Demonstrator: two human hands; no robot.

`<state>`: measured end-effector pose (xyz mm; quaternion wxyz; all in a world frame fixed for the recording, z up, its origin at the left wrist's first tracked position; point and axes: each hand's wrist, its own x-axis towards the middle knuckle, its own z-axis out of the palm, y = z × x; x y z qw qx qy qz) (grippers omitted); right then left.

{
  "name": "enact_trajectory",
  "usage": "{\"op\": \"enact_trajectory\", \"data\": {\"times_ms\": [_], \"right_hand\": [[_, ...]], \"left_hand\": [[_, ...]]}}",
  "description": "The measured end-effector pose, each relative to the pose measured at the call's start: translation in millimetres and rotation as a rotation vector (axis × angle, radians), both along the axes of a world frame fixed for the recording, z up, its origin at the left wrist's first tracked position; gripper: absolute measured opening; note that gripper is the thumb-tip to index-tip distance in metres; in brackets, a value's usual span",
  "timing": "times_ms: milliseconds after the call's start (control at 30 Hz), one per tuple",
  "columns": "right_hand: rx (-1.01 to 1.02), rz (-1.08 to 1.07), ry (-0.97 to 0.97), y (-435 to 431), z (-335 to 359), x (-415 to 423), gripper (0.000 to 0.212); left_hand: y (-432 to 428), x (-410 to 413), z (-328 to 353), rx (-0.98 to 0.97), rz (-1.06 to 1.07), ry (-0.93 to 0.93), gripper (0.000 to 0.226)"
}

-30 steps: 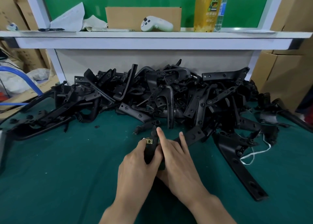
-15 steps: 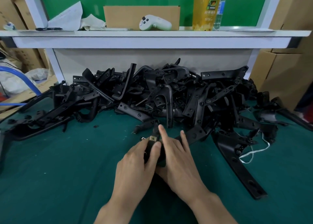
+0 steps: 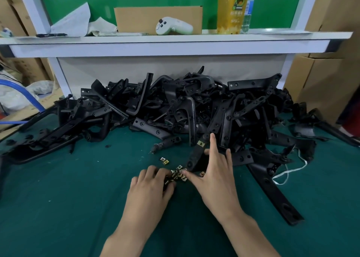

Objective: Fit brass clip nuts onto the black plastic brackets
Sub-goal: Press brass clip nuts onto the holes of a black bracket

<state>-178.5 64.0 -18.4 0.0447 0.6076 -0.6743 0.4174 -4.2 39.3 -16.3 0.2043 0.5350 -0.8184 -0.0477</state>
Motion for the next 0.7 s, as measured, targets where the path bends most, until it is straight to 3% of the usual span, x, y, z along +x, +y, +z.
{"op": "enact_trajectory", "data": {"times_ms": [333, 533, 700], "right_hand": [[0.012, -0.009, -0.022, -0.8, -1.2, -0.5, 0.119], [0.004, -0.027, -0.061, -1.1, -0.9, -1.7, 0.118], [0.004, -0.024, -0.086, -1.3, -0.5, -2.2, 0.118]], "left_hand": [[1.1, -2.0, 4.1, -0.096, 0.020, 0.237, 0.014], [0.6, -2.0, 5.7, 0.006, 0.070, 0.297, 0.029], [-1.4, -1.3, 7.4, 0.063, 0.111, 0.493, 0.015]]}}
